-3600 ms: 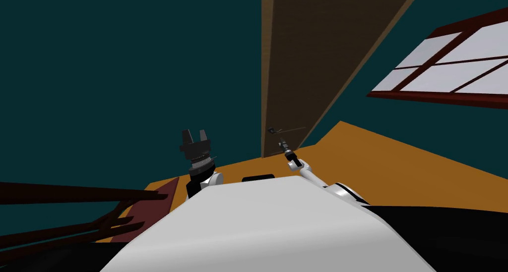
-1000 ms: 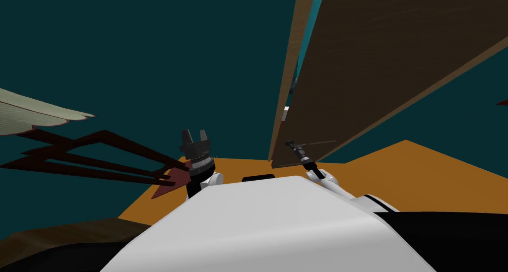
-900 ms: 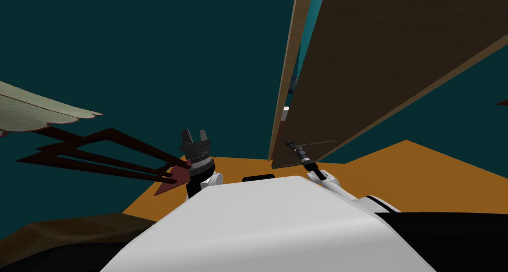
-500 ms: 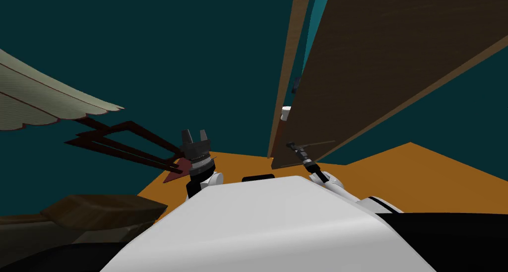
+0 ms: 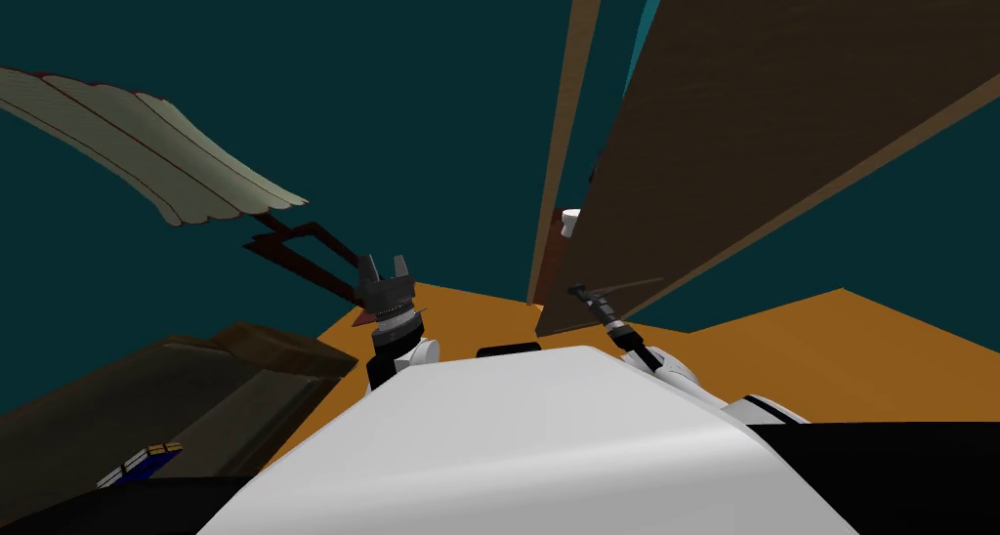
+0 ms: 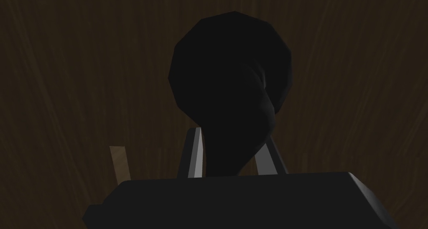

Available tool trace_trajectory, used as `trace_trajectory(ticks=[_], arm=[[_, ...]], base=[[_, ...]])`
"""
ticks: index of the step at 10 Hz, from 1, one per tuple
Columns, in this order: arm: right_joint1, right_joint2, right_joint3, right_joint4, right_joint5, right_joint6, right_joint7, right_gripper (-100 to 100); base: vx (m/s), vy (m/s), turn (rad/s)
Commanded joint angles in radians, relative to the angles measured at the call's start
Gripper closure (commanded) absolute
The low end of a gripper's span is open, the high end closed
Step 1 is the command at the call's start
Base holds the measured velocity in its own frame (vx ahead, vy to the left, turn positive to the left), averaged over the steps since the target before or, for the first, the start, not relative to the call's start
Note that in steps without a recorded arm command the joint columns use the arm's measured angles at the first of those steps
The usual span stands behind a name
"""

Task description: Pull the door open

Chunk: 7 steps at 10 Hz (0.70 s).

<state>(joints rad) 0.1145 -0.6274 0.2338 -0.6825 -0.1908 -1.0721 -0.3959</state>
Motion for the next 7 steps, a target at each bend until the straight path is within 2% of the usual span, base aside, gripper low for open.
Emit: trace_trajectory(ticks=[1, 2, 3, 7], arm=[[0.027, -0.020, 0.003, -0.009, -0.006, -0.028, -0.008, 100], [0.006, -0.008, 0.008, 0.012, 0.000, -0.022, -0.009, 100], [0.016, -0.013, 0.015, 0.024, -0.001, -0.046, -0.015, 100], [0.035, -0.032, 0.028, 0.051, -0.008, -0.106, -0.027, 100]], base=[[-0.212, -0.092, 0.168], [-0.094, -0.036, 0.033], [-0.143, -0.060, 0.181], [-0.230, -0.105, 0.218]])
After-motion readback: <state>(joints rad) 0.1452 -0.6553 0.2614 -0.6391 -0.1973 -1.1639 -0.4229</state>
